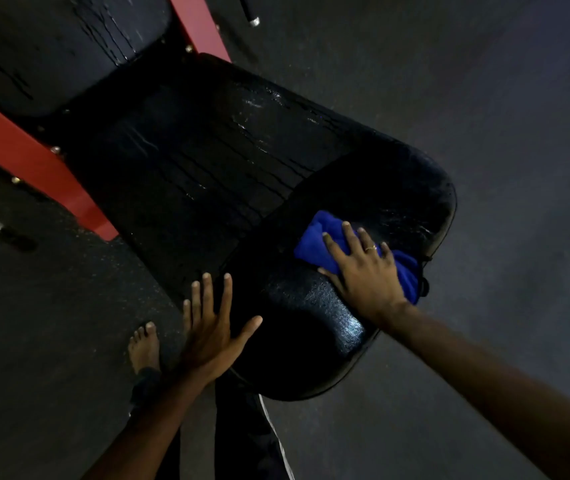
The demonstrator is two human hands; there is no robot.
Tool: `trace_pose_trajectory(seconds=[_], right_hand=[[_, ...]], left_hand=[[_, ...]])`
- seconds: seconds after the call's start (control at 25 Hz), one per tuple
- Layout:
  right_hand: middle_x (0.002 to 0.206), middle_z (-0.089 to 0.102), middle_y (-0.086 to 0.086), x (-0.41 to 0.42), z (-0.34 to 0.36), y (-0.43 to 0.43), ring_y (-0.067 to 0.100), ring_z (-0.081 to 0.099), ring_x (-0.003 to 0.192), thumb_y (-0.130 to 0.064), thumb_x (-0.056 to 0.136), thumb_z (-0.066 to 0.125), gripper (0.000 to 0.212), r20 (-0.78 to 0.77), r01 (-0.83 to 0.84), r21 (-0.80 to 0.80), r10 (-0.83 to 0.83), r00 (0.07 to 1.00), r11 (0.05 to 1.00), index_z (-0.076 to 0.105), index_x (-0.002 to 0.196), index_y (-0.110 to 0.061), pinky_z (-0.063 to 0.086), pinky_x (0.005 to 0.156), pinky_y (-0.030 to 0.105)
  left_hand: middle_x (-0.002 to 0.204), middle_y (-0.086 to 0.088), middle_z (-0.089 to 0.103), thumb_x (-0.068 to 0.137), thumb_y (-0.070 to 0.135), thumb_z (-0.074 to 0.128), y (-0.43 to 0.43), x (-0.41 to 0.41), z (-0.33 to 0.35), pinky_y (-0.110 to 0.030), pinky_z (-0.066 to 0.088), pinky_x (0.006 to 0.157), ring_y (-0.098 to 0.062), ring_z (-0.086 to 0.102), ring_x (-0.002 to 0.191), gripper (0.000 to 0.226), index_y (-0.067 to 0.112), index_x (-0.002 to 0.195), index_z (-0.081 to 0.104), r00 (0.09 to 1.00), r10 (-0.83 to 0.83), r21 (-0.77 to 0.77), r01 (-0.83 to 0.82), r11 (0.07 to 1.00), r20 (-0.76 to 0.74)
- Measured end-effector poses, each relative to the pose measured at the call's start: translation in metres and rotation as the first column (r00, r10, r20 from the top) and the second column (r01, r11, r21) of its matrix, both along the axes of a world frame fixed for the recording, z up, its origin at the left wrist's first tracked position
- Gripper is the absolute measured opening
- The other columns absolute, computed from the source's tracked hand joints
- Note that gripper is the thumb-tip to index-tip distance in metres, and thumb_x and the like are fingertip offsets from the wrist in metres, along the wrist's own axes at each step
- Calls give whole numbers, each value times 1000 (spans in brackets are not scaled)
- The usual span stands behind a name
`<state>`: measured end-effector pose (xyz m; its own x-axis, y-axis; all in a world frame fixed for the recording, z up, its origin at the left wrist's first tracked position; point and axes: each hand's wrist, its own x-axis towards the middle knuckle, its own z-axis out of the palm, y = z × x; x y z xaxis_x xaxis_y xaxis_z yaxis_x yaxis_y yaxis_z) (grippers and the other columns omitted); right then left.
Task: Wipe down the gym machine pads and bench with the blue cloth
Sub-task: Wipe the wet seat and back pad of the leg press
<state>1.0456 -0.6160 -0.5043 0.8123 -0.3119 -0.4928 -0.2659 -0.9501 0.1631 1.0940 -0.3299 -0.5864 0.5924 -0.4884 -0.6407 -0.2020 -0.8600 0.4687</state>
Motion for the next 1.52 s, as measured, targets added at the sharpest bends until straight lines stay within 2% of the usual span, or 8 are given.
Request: trace_pose_trajectory(seconds=[0.08, 0.32, 0.6, 0.8, 0.96, 1.2, 1.4, 1.52], right_hand=[[160, 32, 11, 19, 0, -56, 35, 40, 141, -53, 97, 47, 60, 48, -57, -56, 60, 997, 997, 34, 151, -32, 40, 103, 61], [161, 26, 17, 94, -15, -126, 43, 31, 143, -53, 101, 40, 58, 180, 422, -118, -399, 899, 899, 32, 151, -24, 27, 109, 70], [163, 28, 9, 36, -18, -22, 34, 31, 147, -43, 93, 56, 66, 84, -108, 48, 104, 991, 993, 30, 154, -34, 28, 113, 63], [156, 30, 20, 107, -14, -171, 48, 37, 136, -39, 99, 49, 59, 127, 373, -164, -355, 926, 913, 28, 152, -25, 31, 104, 73], [156, 31, 21, 150, -43, -125, 48, 32, 139, -53, 102, 36, 55, 175, 546, -145, -522, 835, 825, 35, 148, -22, 22, 107, 76], [165, 14, 13, 130, -74, 63, 41, 18, 149, -54, 101, 38, 62, -145, -156, 229, 192, 971, 961, 22, 156, -30, 17, 113, 72], [159, 30, 15, 150, -47, -123, 39, 31, 143, -35, 97, 53, 61, 83, 252, -152, -242, 967, 956, 30, 153, -29, 22, 112, 70], [153, 34, 19, 120, -15, -174, 48, 39, 134, -33, 98, 51, 55, 168, 474, -140, -451, 877, 869, 33, 149, -25, 29, 106, 74]], left_hand=[[161, -9, -28, 70, 92, 9, -1, 3, -2, -47, -12, 119, -25, -29, 146, 106, 35, 152, -24, 1000, -16, 15, 16, 1000, -9], [160, -8, -31, 61, 100, 12, -2, 2, -2, -50, -11, 120, -26, -30, 147, 117, 36, 151, -26, 999, -15, 31, 16, 999, -31], [162, -11, -25, 53, 103, 17, -21, 1, 6, -54, -8, 120, -29, -25, 148, 129, 32, 153, -22, 994, 109, 49, -107, 993, -31], [163, -9, -21, 56, 104, 21, -18, -4, 0, -56, -5, 120, -28, -22, 150, 127, 34, 155, -16, 990, 142, -2, -142, 990, 5], [164, -7, -20, 54, 106, 20, -17, -4, -3, -56, -4, 120, -27, -21, 150, 128, 35, 155, -14, 987, 159, -9, -159, 987, -5], [166, -12, -5, 50, 106, 15, -21, -4, -1, -57, 3, 119, -32, -7, 152, 133, 30, 158, 3, 982, 191, 9, -191, 982, 9], [162, -4, -26, 49, 107, 17, -19, -3, 0, -52, -9, 119, -24, -25, 149, 130, 38, 154, -16, 982, 188, 2, -188, 982, -25], [162, -4, -26, 50, 106, 18, -20, -2, 1, -52, -9, 119, -24, -26, 148, 129, 38, 154, -18, 983, 183, 2, -183, 983, -31]])
